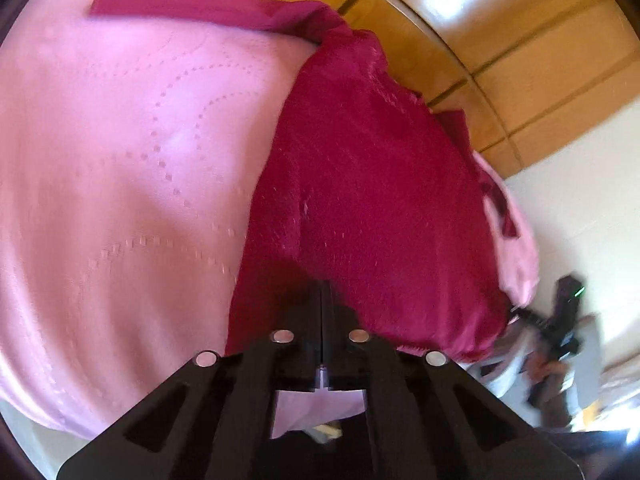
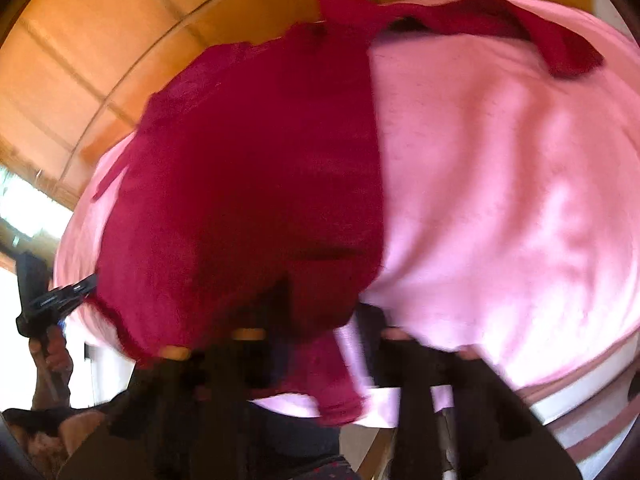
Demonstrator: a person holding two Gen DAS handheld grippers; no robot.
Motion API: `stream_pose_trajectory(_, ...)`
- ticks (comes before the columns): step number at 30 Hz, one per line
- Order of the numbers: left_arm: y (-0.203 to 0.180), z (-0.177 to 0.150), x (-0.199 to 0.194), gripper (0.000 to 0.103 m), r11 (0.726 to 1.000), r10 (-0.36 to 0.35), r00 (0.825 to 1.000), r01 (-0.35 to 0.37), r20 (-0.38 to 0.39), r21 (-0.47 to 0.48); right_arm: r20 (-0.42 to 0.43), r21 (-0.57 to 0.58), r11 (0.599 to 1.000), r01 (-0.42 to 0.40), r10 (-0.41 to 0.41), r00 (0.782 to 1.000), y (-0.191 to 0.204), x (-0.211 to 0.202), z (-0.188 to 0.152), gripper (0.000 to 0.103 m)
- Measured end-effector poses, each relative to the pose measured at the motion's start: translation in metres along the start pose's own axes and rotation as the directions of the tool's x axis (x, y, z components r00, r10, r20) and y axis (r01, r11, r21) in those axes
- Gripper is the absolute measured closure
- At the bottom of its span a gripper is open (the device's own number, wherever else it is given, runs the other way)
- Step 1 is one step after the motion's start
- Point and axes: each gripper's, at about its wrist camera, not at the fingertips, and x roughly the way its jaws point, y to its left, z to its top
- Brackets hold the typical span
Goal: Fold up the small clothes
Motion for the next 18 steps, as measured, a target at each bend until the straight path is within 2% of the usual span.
stream_pose_trajectory(5,-0.007,-0.024,-0.006,0.103,0.999,0.028,1.0,-0.028,-0.004,0.023,0.04,-0.069,0.997,0.033,-0.031,0.999,0.004,-0.026,-0.002,0.091)
stream_pose_trajectory(10,0.001,-0.064,-0.003,0.103,0.998,0.053,0.994,-0.055,-0.091,-0.022,-0.037,-0.071,0.992,0.103,-0.106,0.994,-0.009,-0.009,-0.019,0.095)
stream_pose_trajectory(12,-0.003,-0.071,-0.004,0.103,0.998,0.064,0.993,-0.064,-0.102,-0.001,-0.056,-0.086,0.988,0.13,-0.135,0.989,-0.01,-0.003,-0.026,0.095)
stream_pose_trajectory(13,-0.006,-0.07,-0.007,0.103,0.997,0.083,0.993,-0.082,-0.085,0.01,-0.054,-0.089,0.987,0.136,-0.141,0.988,-0.009,-0.003,-0.027,0.095)
stream_pose_trajectory(15,-0.005,-0.06,-0.02,0.103,1.0,0.023,0.999,-0.024,-0.035,-0.008,-0.045,-0.075,0.988,0.133,-0.137,0.99,-0.01,-0.005,-0.024,0.095)
stream_pose_trajectory(17,-0.003,-0.044,-0.037,0.102,1.0,0.005,0.999,-0.003,0.05,-0.028,-0.037,-0.067,0.988,0.138,-0.14,0.989,-0.011,-0.005,-0.022,0.095)
stream_pose_trajectory(18,-0.004,-0.036,-0.043,0.091,1.0,0.011,0.997,-0.009,0.077,-0.025,-0.036,-0.071,0.987,0.141,-0.144,0.989,-0.009,-0.004,-0.021,0.095)
